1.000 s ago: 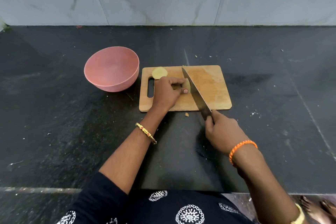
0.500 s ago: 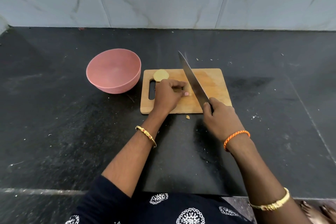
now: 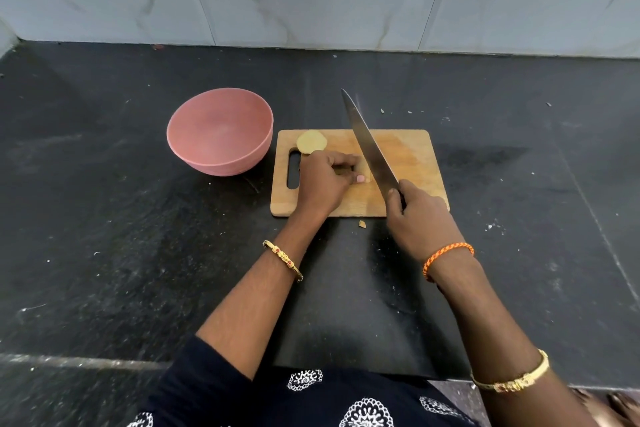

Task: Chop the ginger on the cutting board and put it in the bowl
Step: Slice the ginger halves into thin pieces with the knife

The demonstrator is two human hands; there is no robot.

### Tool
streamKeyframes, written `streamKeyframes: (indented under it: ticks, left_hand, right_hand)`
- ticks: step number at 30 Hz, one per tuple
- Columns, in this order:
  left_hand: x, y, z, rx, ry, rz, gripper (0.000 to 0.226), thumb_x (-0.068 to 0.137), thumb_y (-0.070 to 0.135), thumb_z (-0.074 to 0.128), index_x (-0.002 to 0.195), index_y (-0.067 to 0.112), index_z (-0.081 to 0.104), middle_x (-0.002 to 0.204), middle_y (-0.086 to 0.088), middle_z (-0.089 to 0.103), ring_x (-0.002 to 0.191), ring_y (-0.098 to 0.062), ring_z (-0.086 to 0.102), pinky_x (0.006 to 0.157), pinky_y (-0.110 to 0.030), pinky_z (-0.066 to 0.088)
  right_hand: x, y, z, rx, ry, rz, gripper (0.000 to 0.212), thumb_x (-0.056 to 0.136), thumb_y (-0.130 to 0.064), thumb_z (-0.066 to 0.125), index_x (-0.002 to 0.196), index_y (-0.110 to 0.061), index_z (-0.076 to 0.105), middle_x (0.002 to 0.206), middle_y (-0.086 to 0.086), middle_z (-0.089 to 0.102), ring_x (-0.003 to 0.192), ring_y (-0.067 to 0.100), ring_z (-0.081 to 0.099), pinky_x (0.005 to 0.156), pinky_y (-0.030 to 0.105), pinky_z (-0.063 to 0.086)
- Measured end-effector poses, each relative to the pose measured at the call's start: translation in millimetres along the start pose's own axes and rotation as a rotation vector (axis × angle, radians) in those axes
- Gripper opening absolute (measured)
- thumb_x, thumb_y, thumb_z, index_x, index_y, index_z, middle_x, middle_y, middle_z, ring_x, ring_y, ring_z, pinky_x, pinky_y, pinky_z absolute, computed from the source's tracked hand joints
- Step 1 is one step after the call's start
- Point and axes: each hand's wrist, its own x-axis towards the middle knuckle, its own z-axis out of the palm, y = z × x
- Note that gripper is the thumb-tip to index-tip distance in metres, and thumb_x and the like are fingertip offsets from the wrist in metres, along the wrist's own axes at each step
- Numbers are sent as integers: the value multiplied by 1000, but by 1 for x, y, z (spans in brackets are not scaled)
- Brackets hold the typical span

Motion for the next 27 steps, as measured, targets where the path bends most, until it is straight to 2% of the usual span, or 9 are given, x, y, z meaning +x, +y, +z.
streamKeyframes:
  ticks: [6, 11, 16, 22, 27]
  left_hand:
    - [1, 0, 0, -2, -2, 13, 36, 69, 6, 78, 104, 6, 69, 106, -5, 70, 93, -1, 58, 72, 7, 37]
    - [1, 0, 1, -18, 9, 22, 35, 69, 3, 78, 104, 3, 69, 105, -8, 70, 93, -3, 60, 75, 4, 40]
    - [0, -1, 1, -43, 22, 33, 34, 69, 2, 77, 102, 4, 70, 102, -7, 71, 90, -2, 60, 76, 3, 41]
    - [-1, 0, 0, -34, 35, 44, 33, 69, 3, 78, 101, 5, 71, 101, -5, 71, 89, -3, 60, 74, 5, 39]
    - [0, 1, -1, -15, 27, 44, 34, 69, 5, 78, 102, 6, 70, 101, -4, 71, 92, -6, 61, 73, 3, 41]
  right_hand:
    - [0, -14, 8, -66, 25, 43, 22, 98, -26, 32, 91, -10, 45, 71, 11, 50, 69, 34, 52, 62, 35, 43]
    - [9, -24, 3, -99, -33, 54, 20, 99, -26, 30, 90, -12, 42, 68, 8, 43, 71, 32, 51, 64, 35, 44]
    - [6, -24, 3, -133, -123, 101, 15, 99, -24, 31, 91, -14, 40, 78, 11, 47, 76, 32, 50, 68, 36, 44]
    - [-16, -7, -2, -168, -198, 137, 19, 99, -27, 30, 92, -14, 41, 74, 8, 46, 74, 30, 51, 68, 34, 43]
    - [-46, 12, -17, -100, -181, 162, 24, 97, -30, 32, 80, -19, 45, 73, 9, 57, 71, 30, 59, 69, 38, 52]
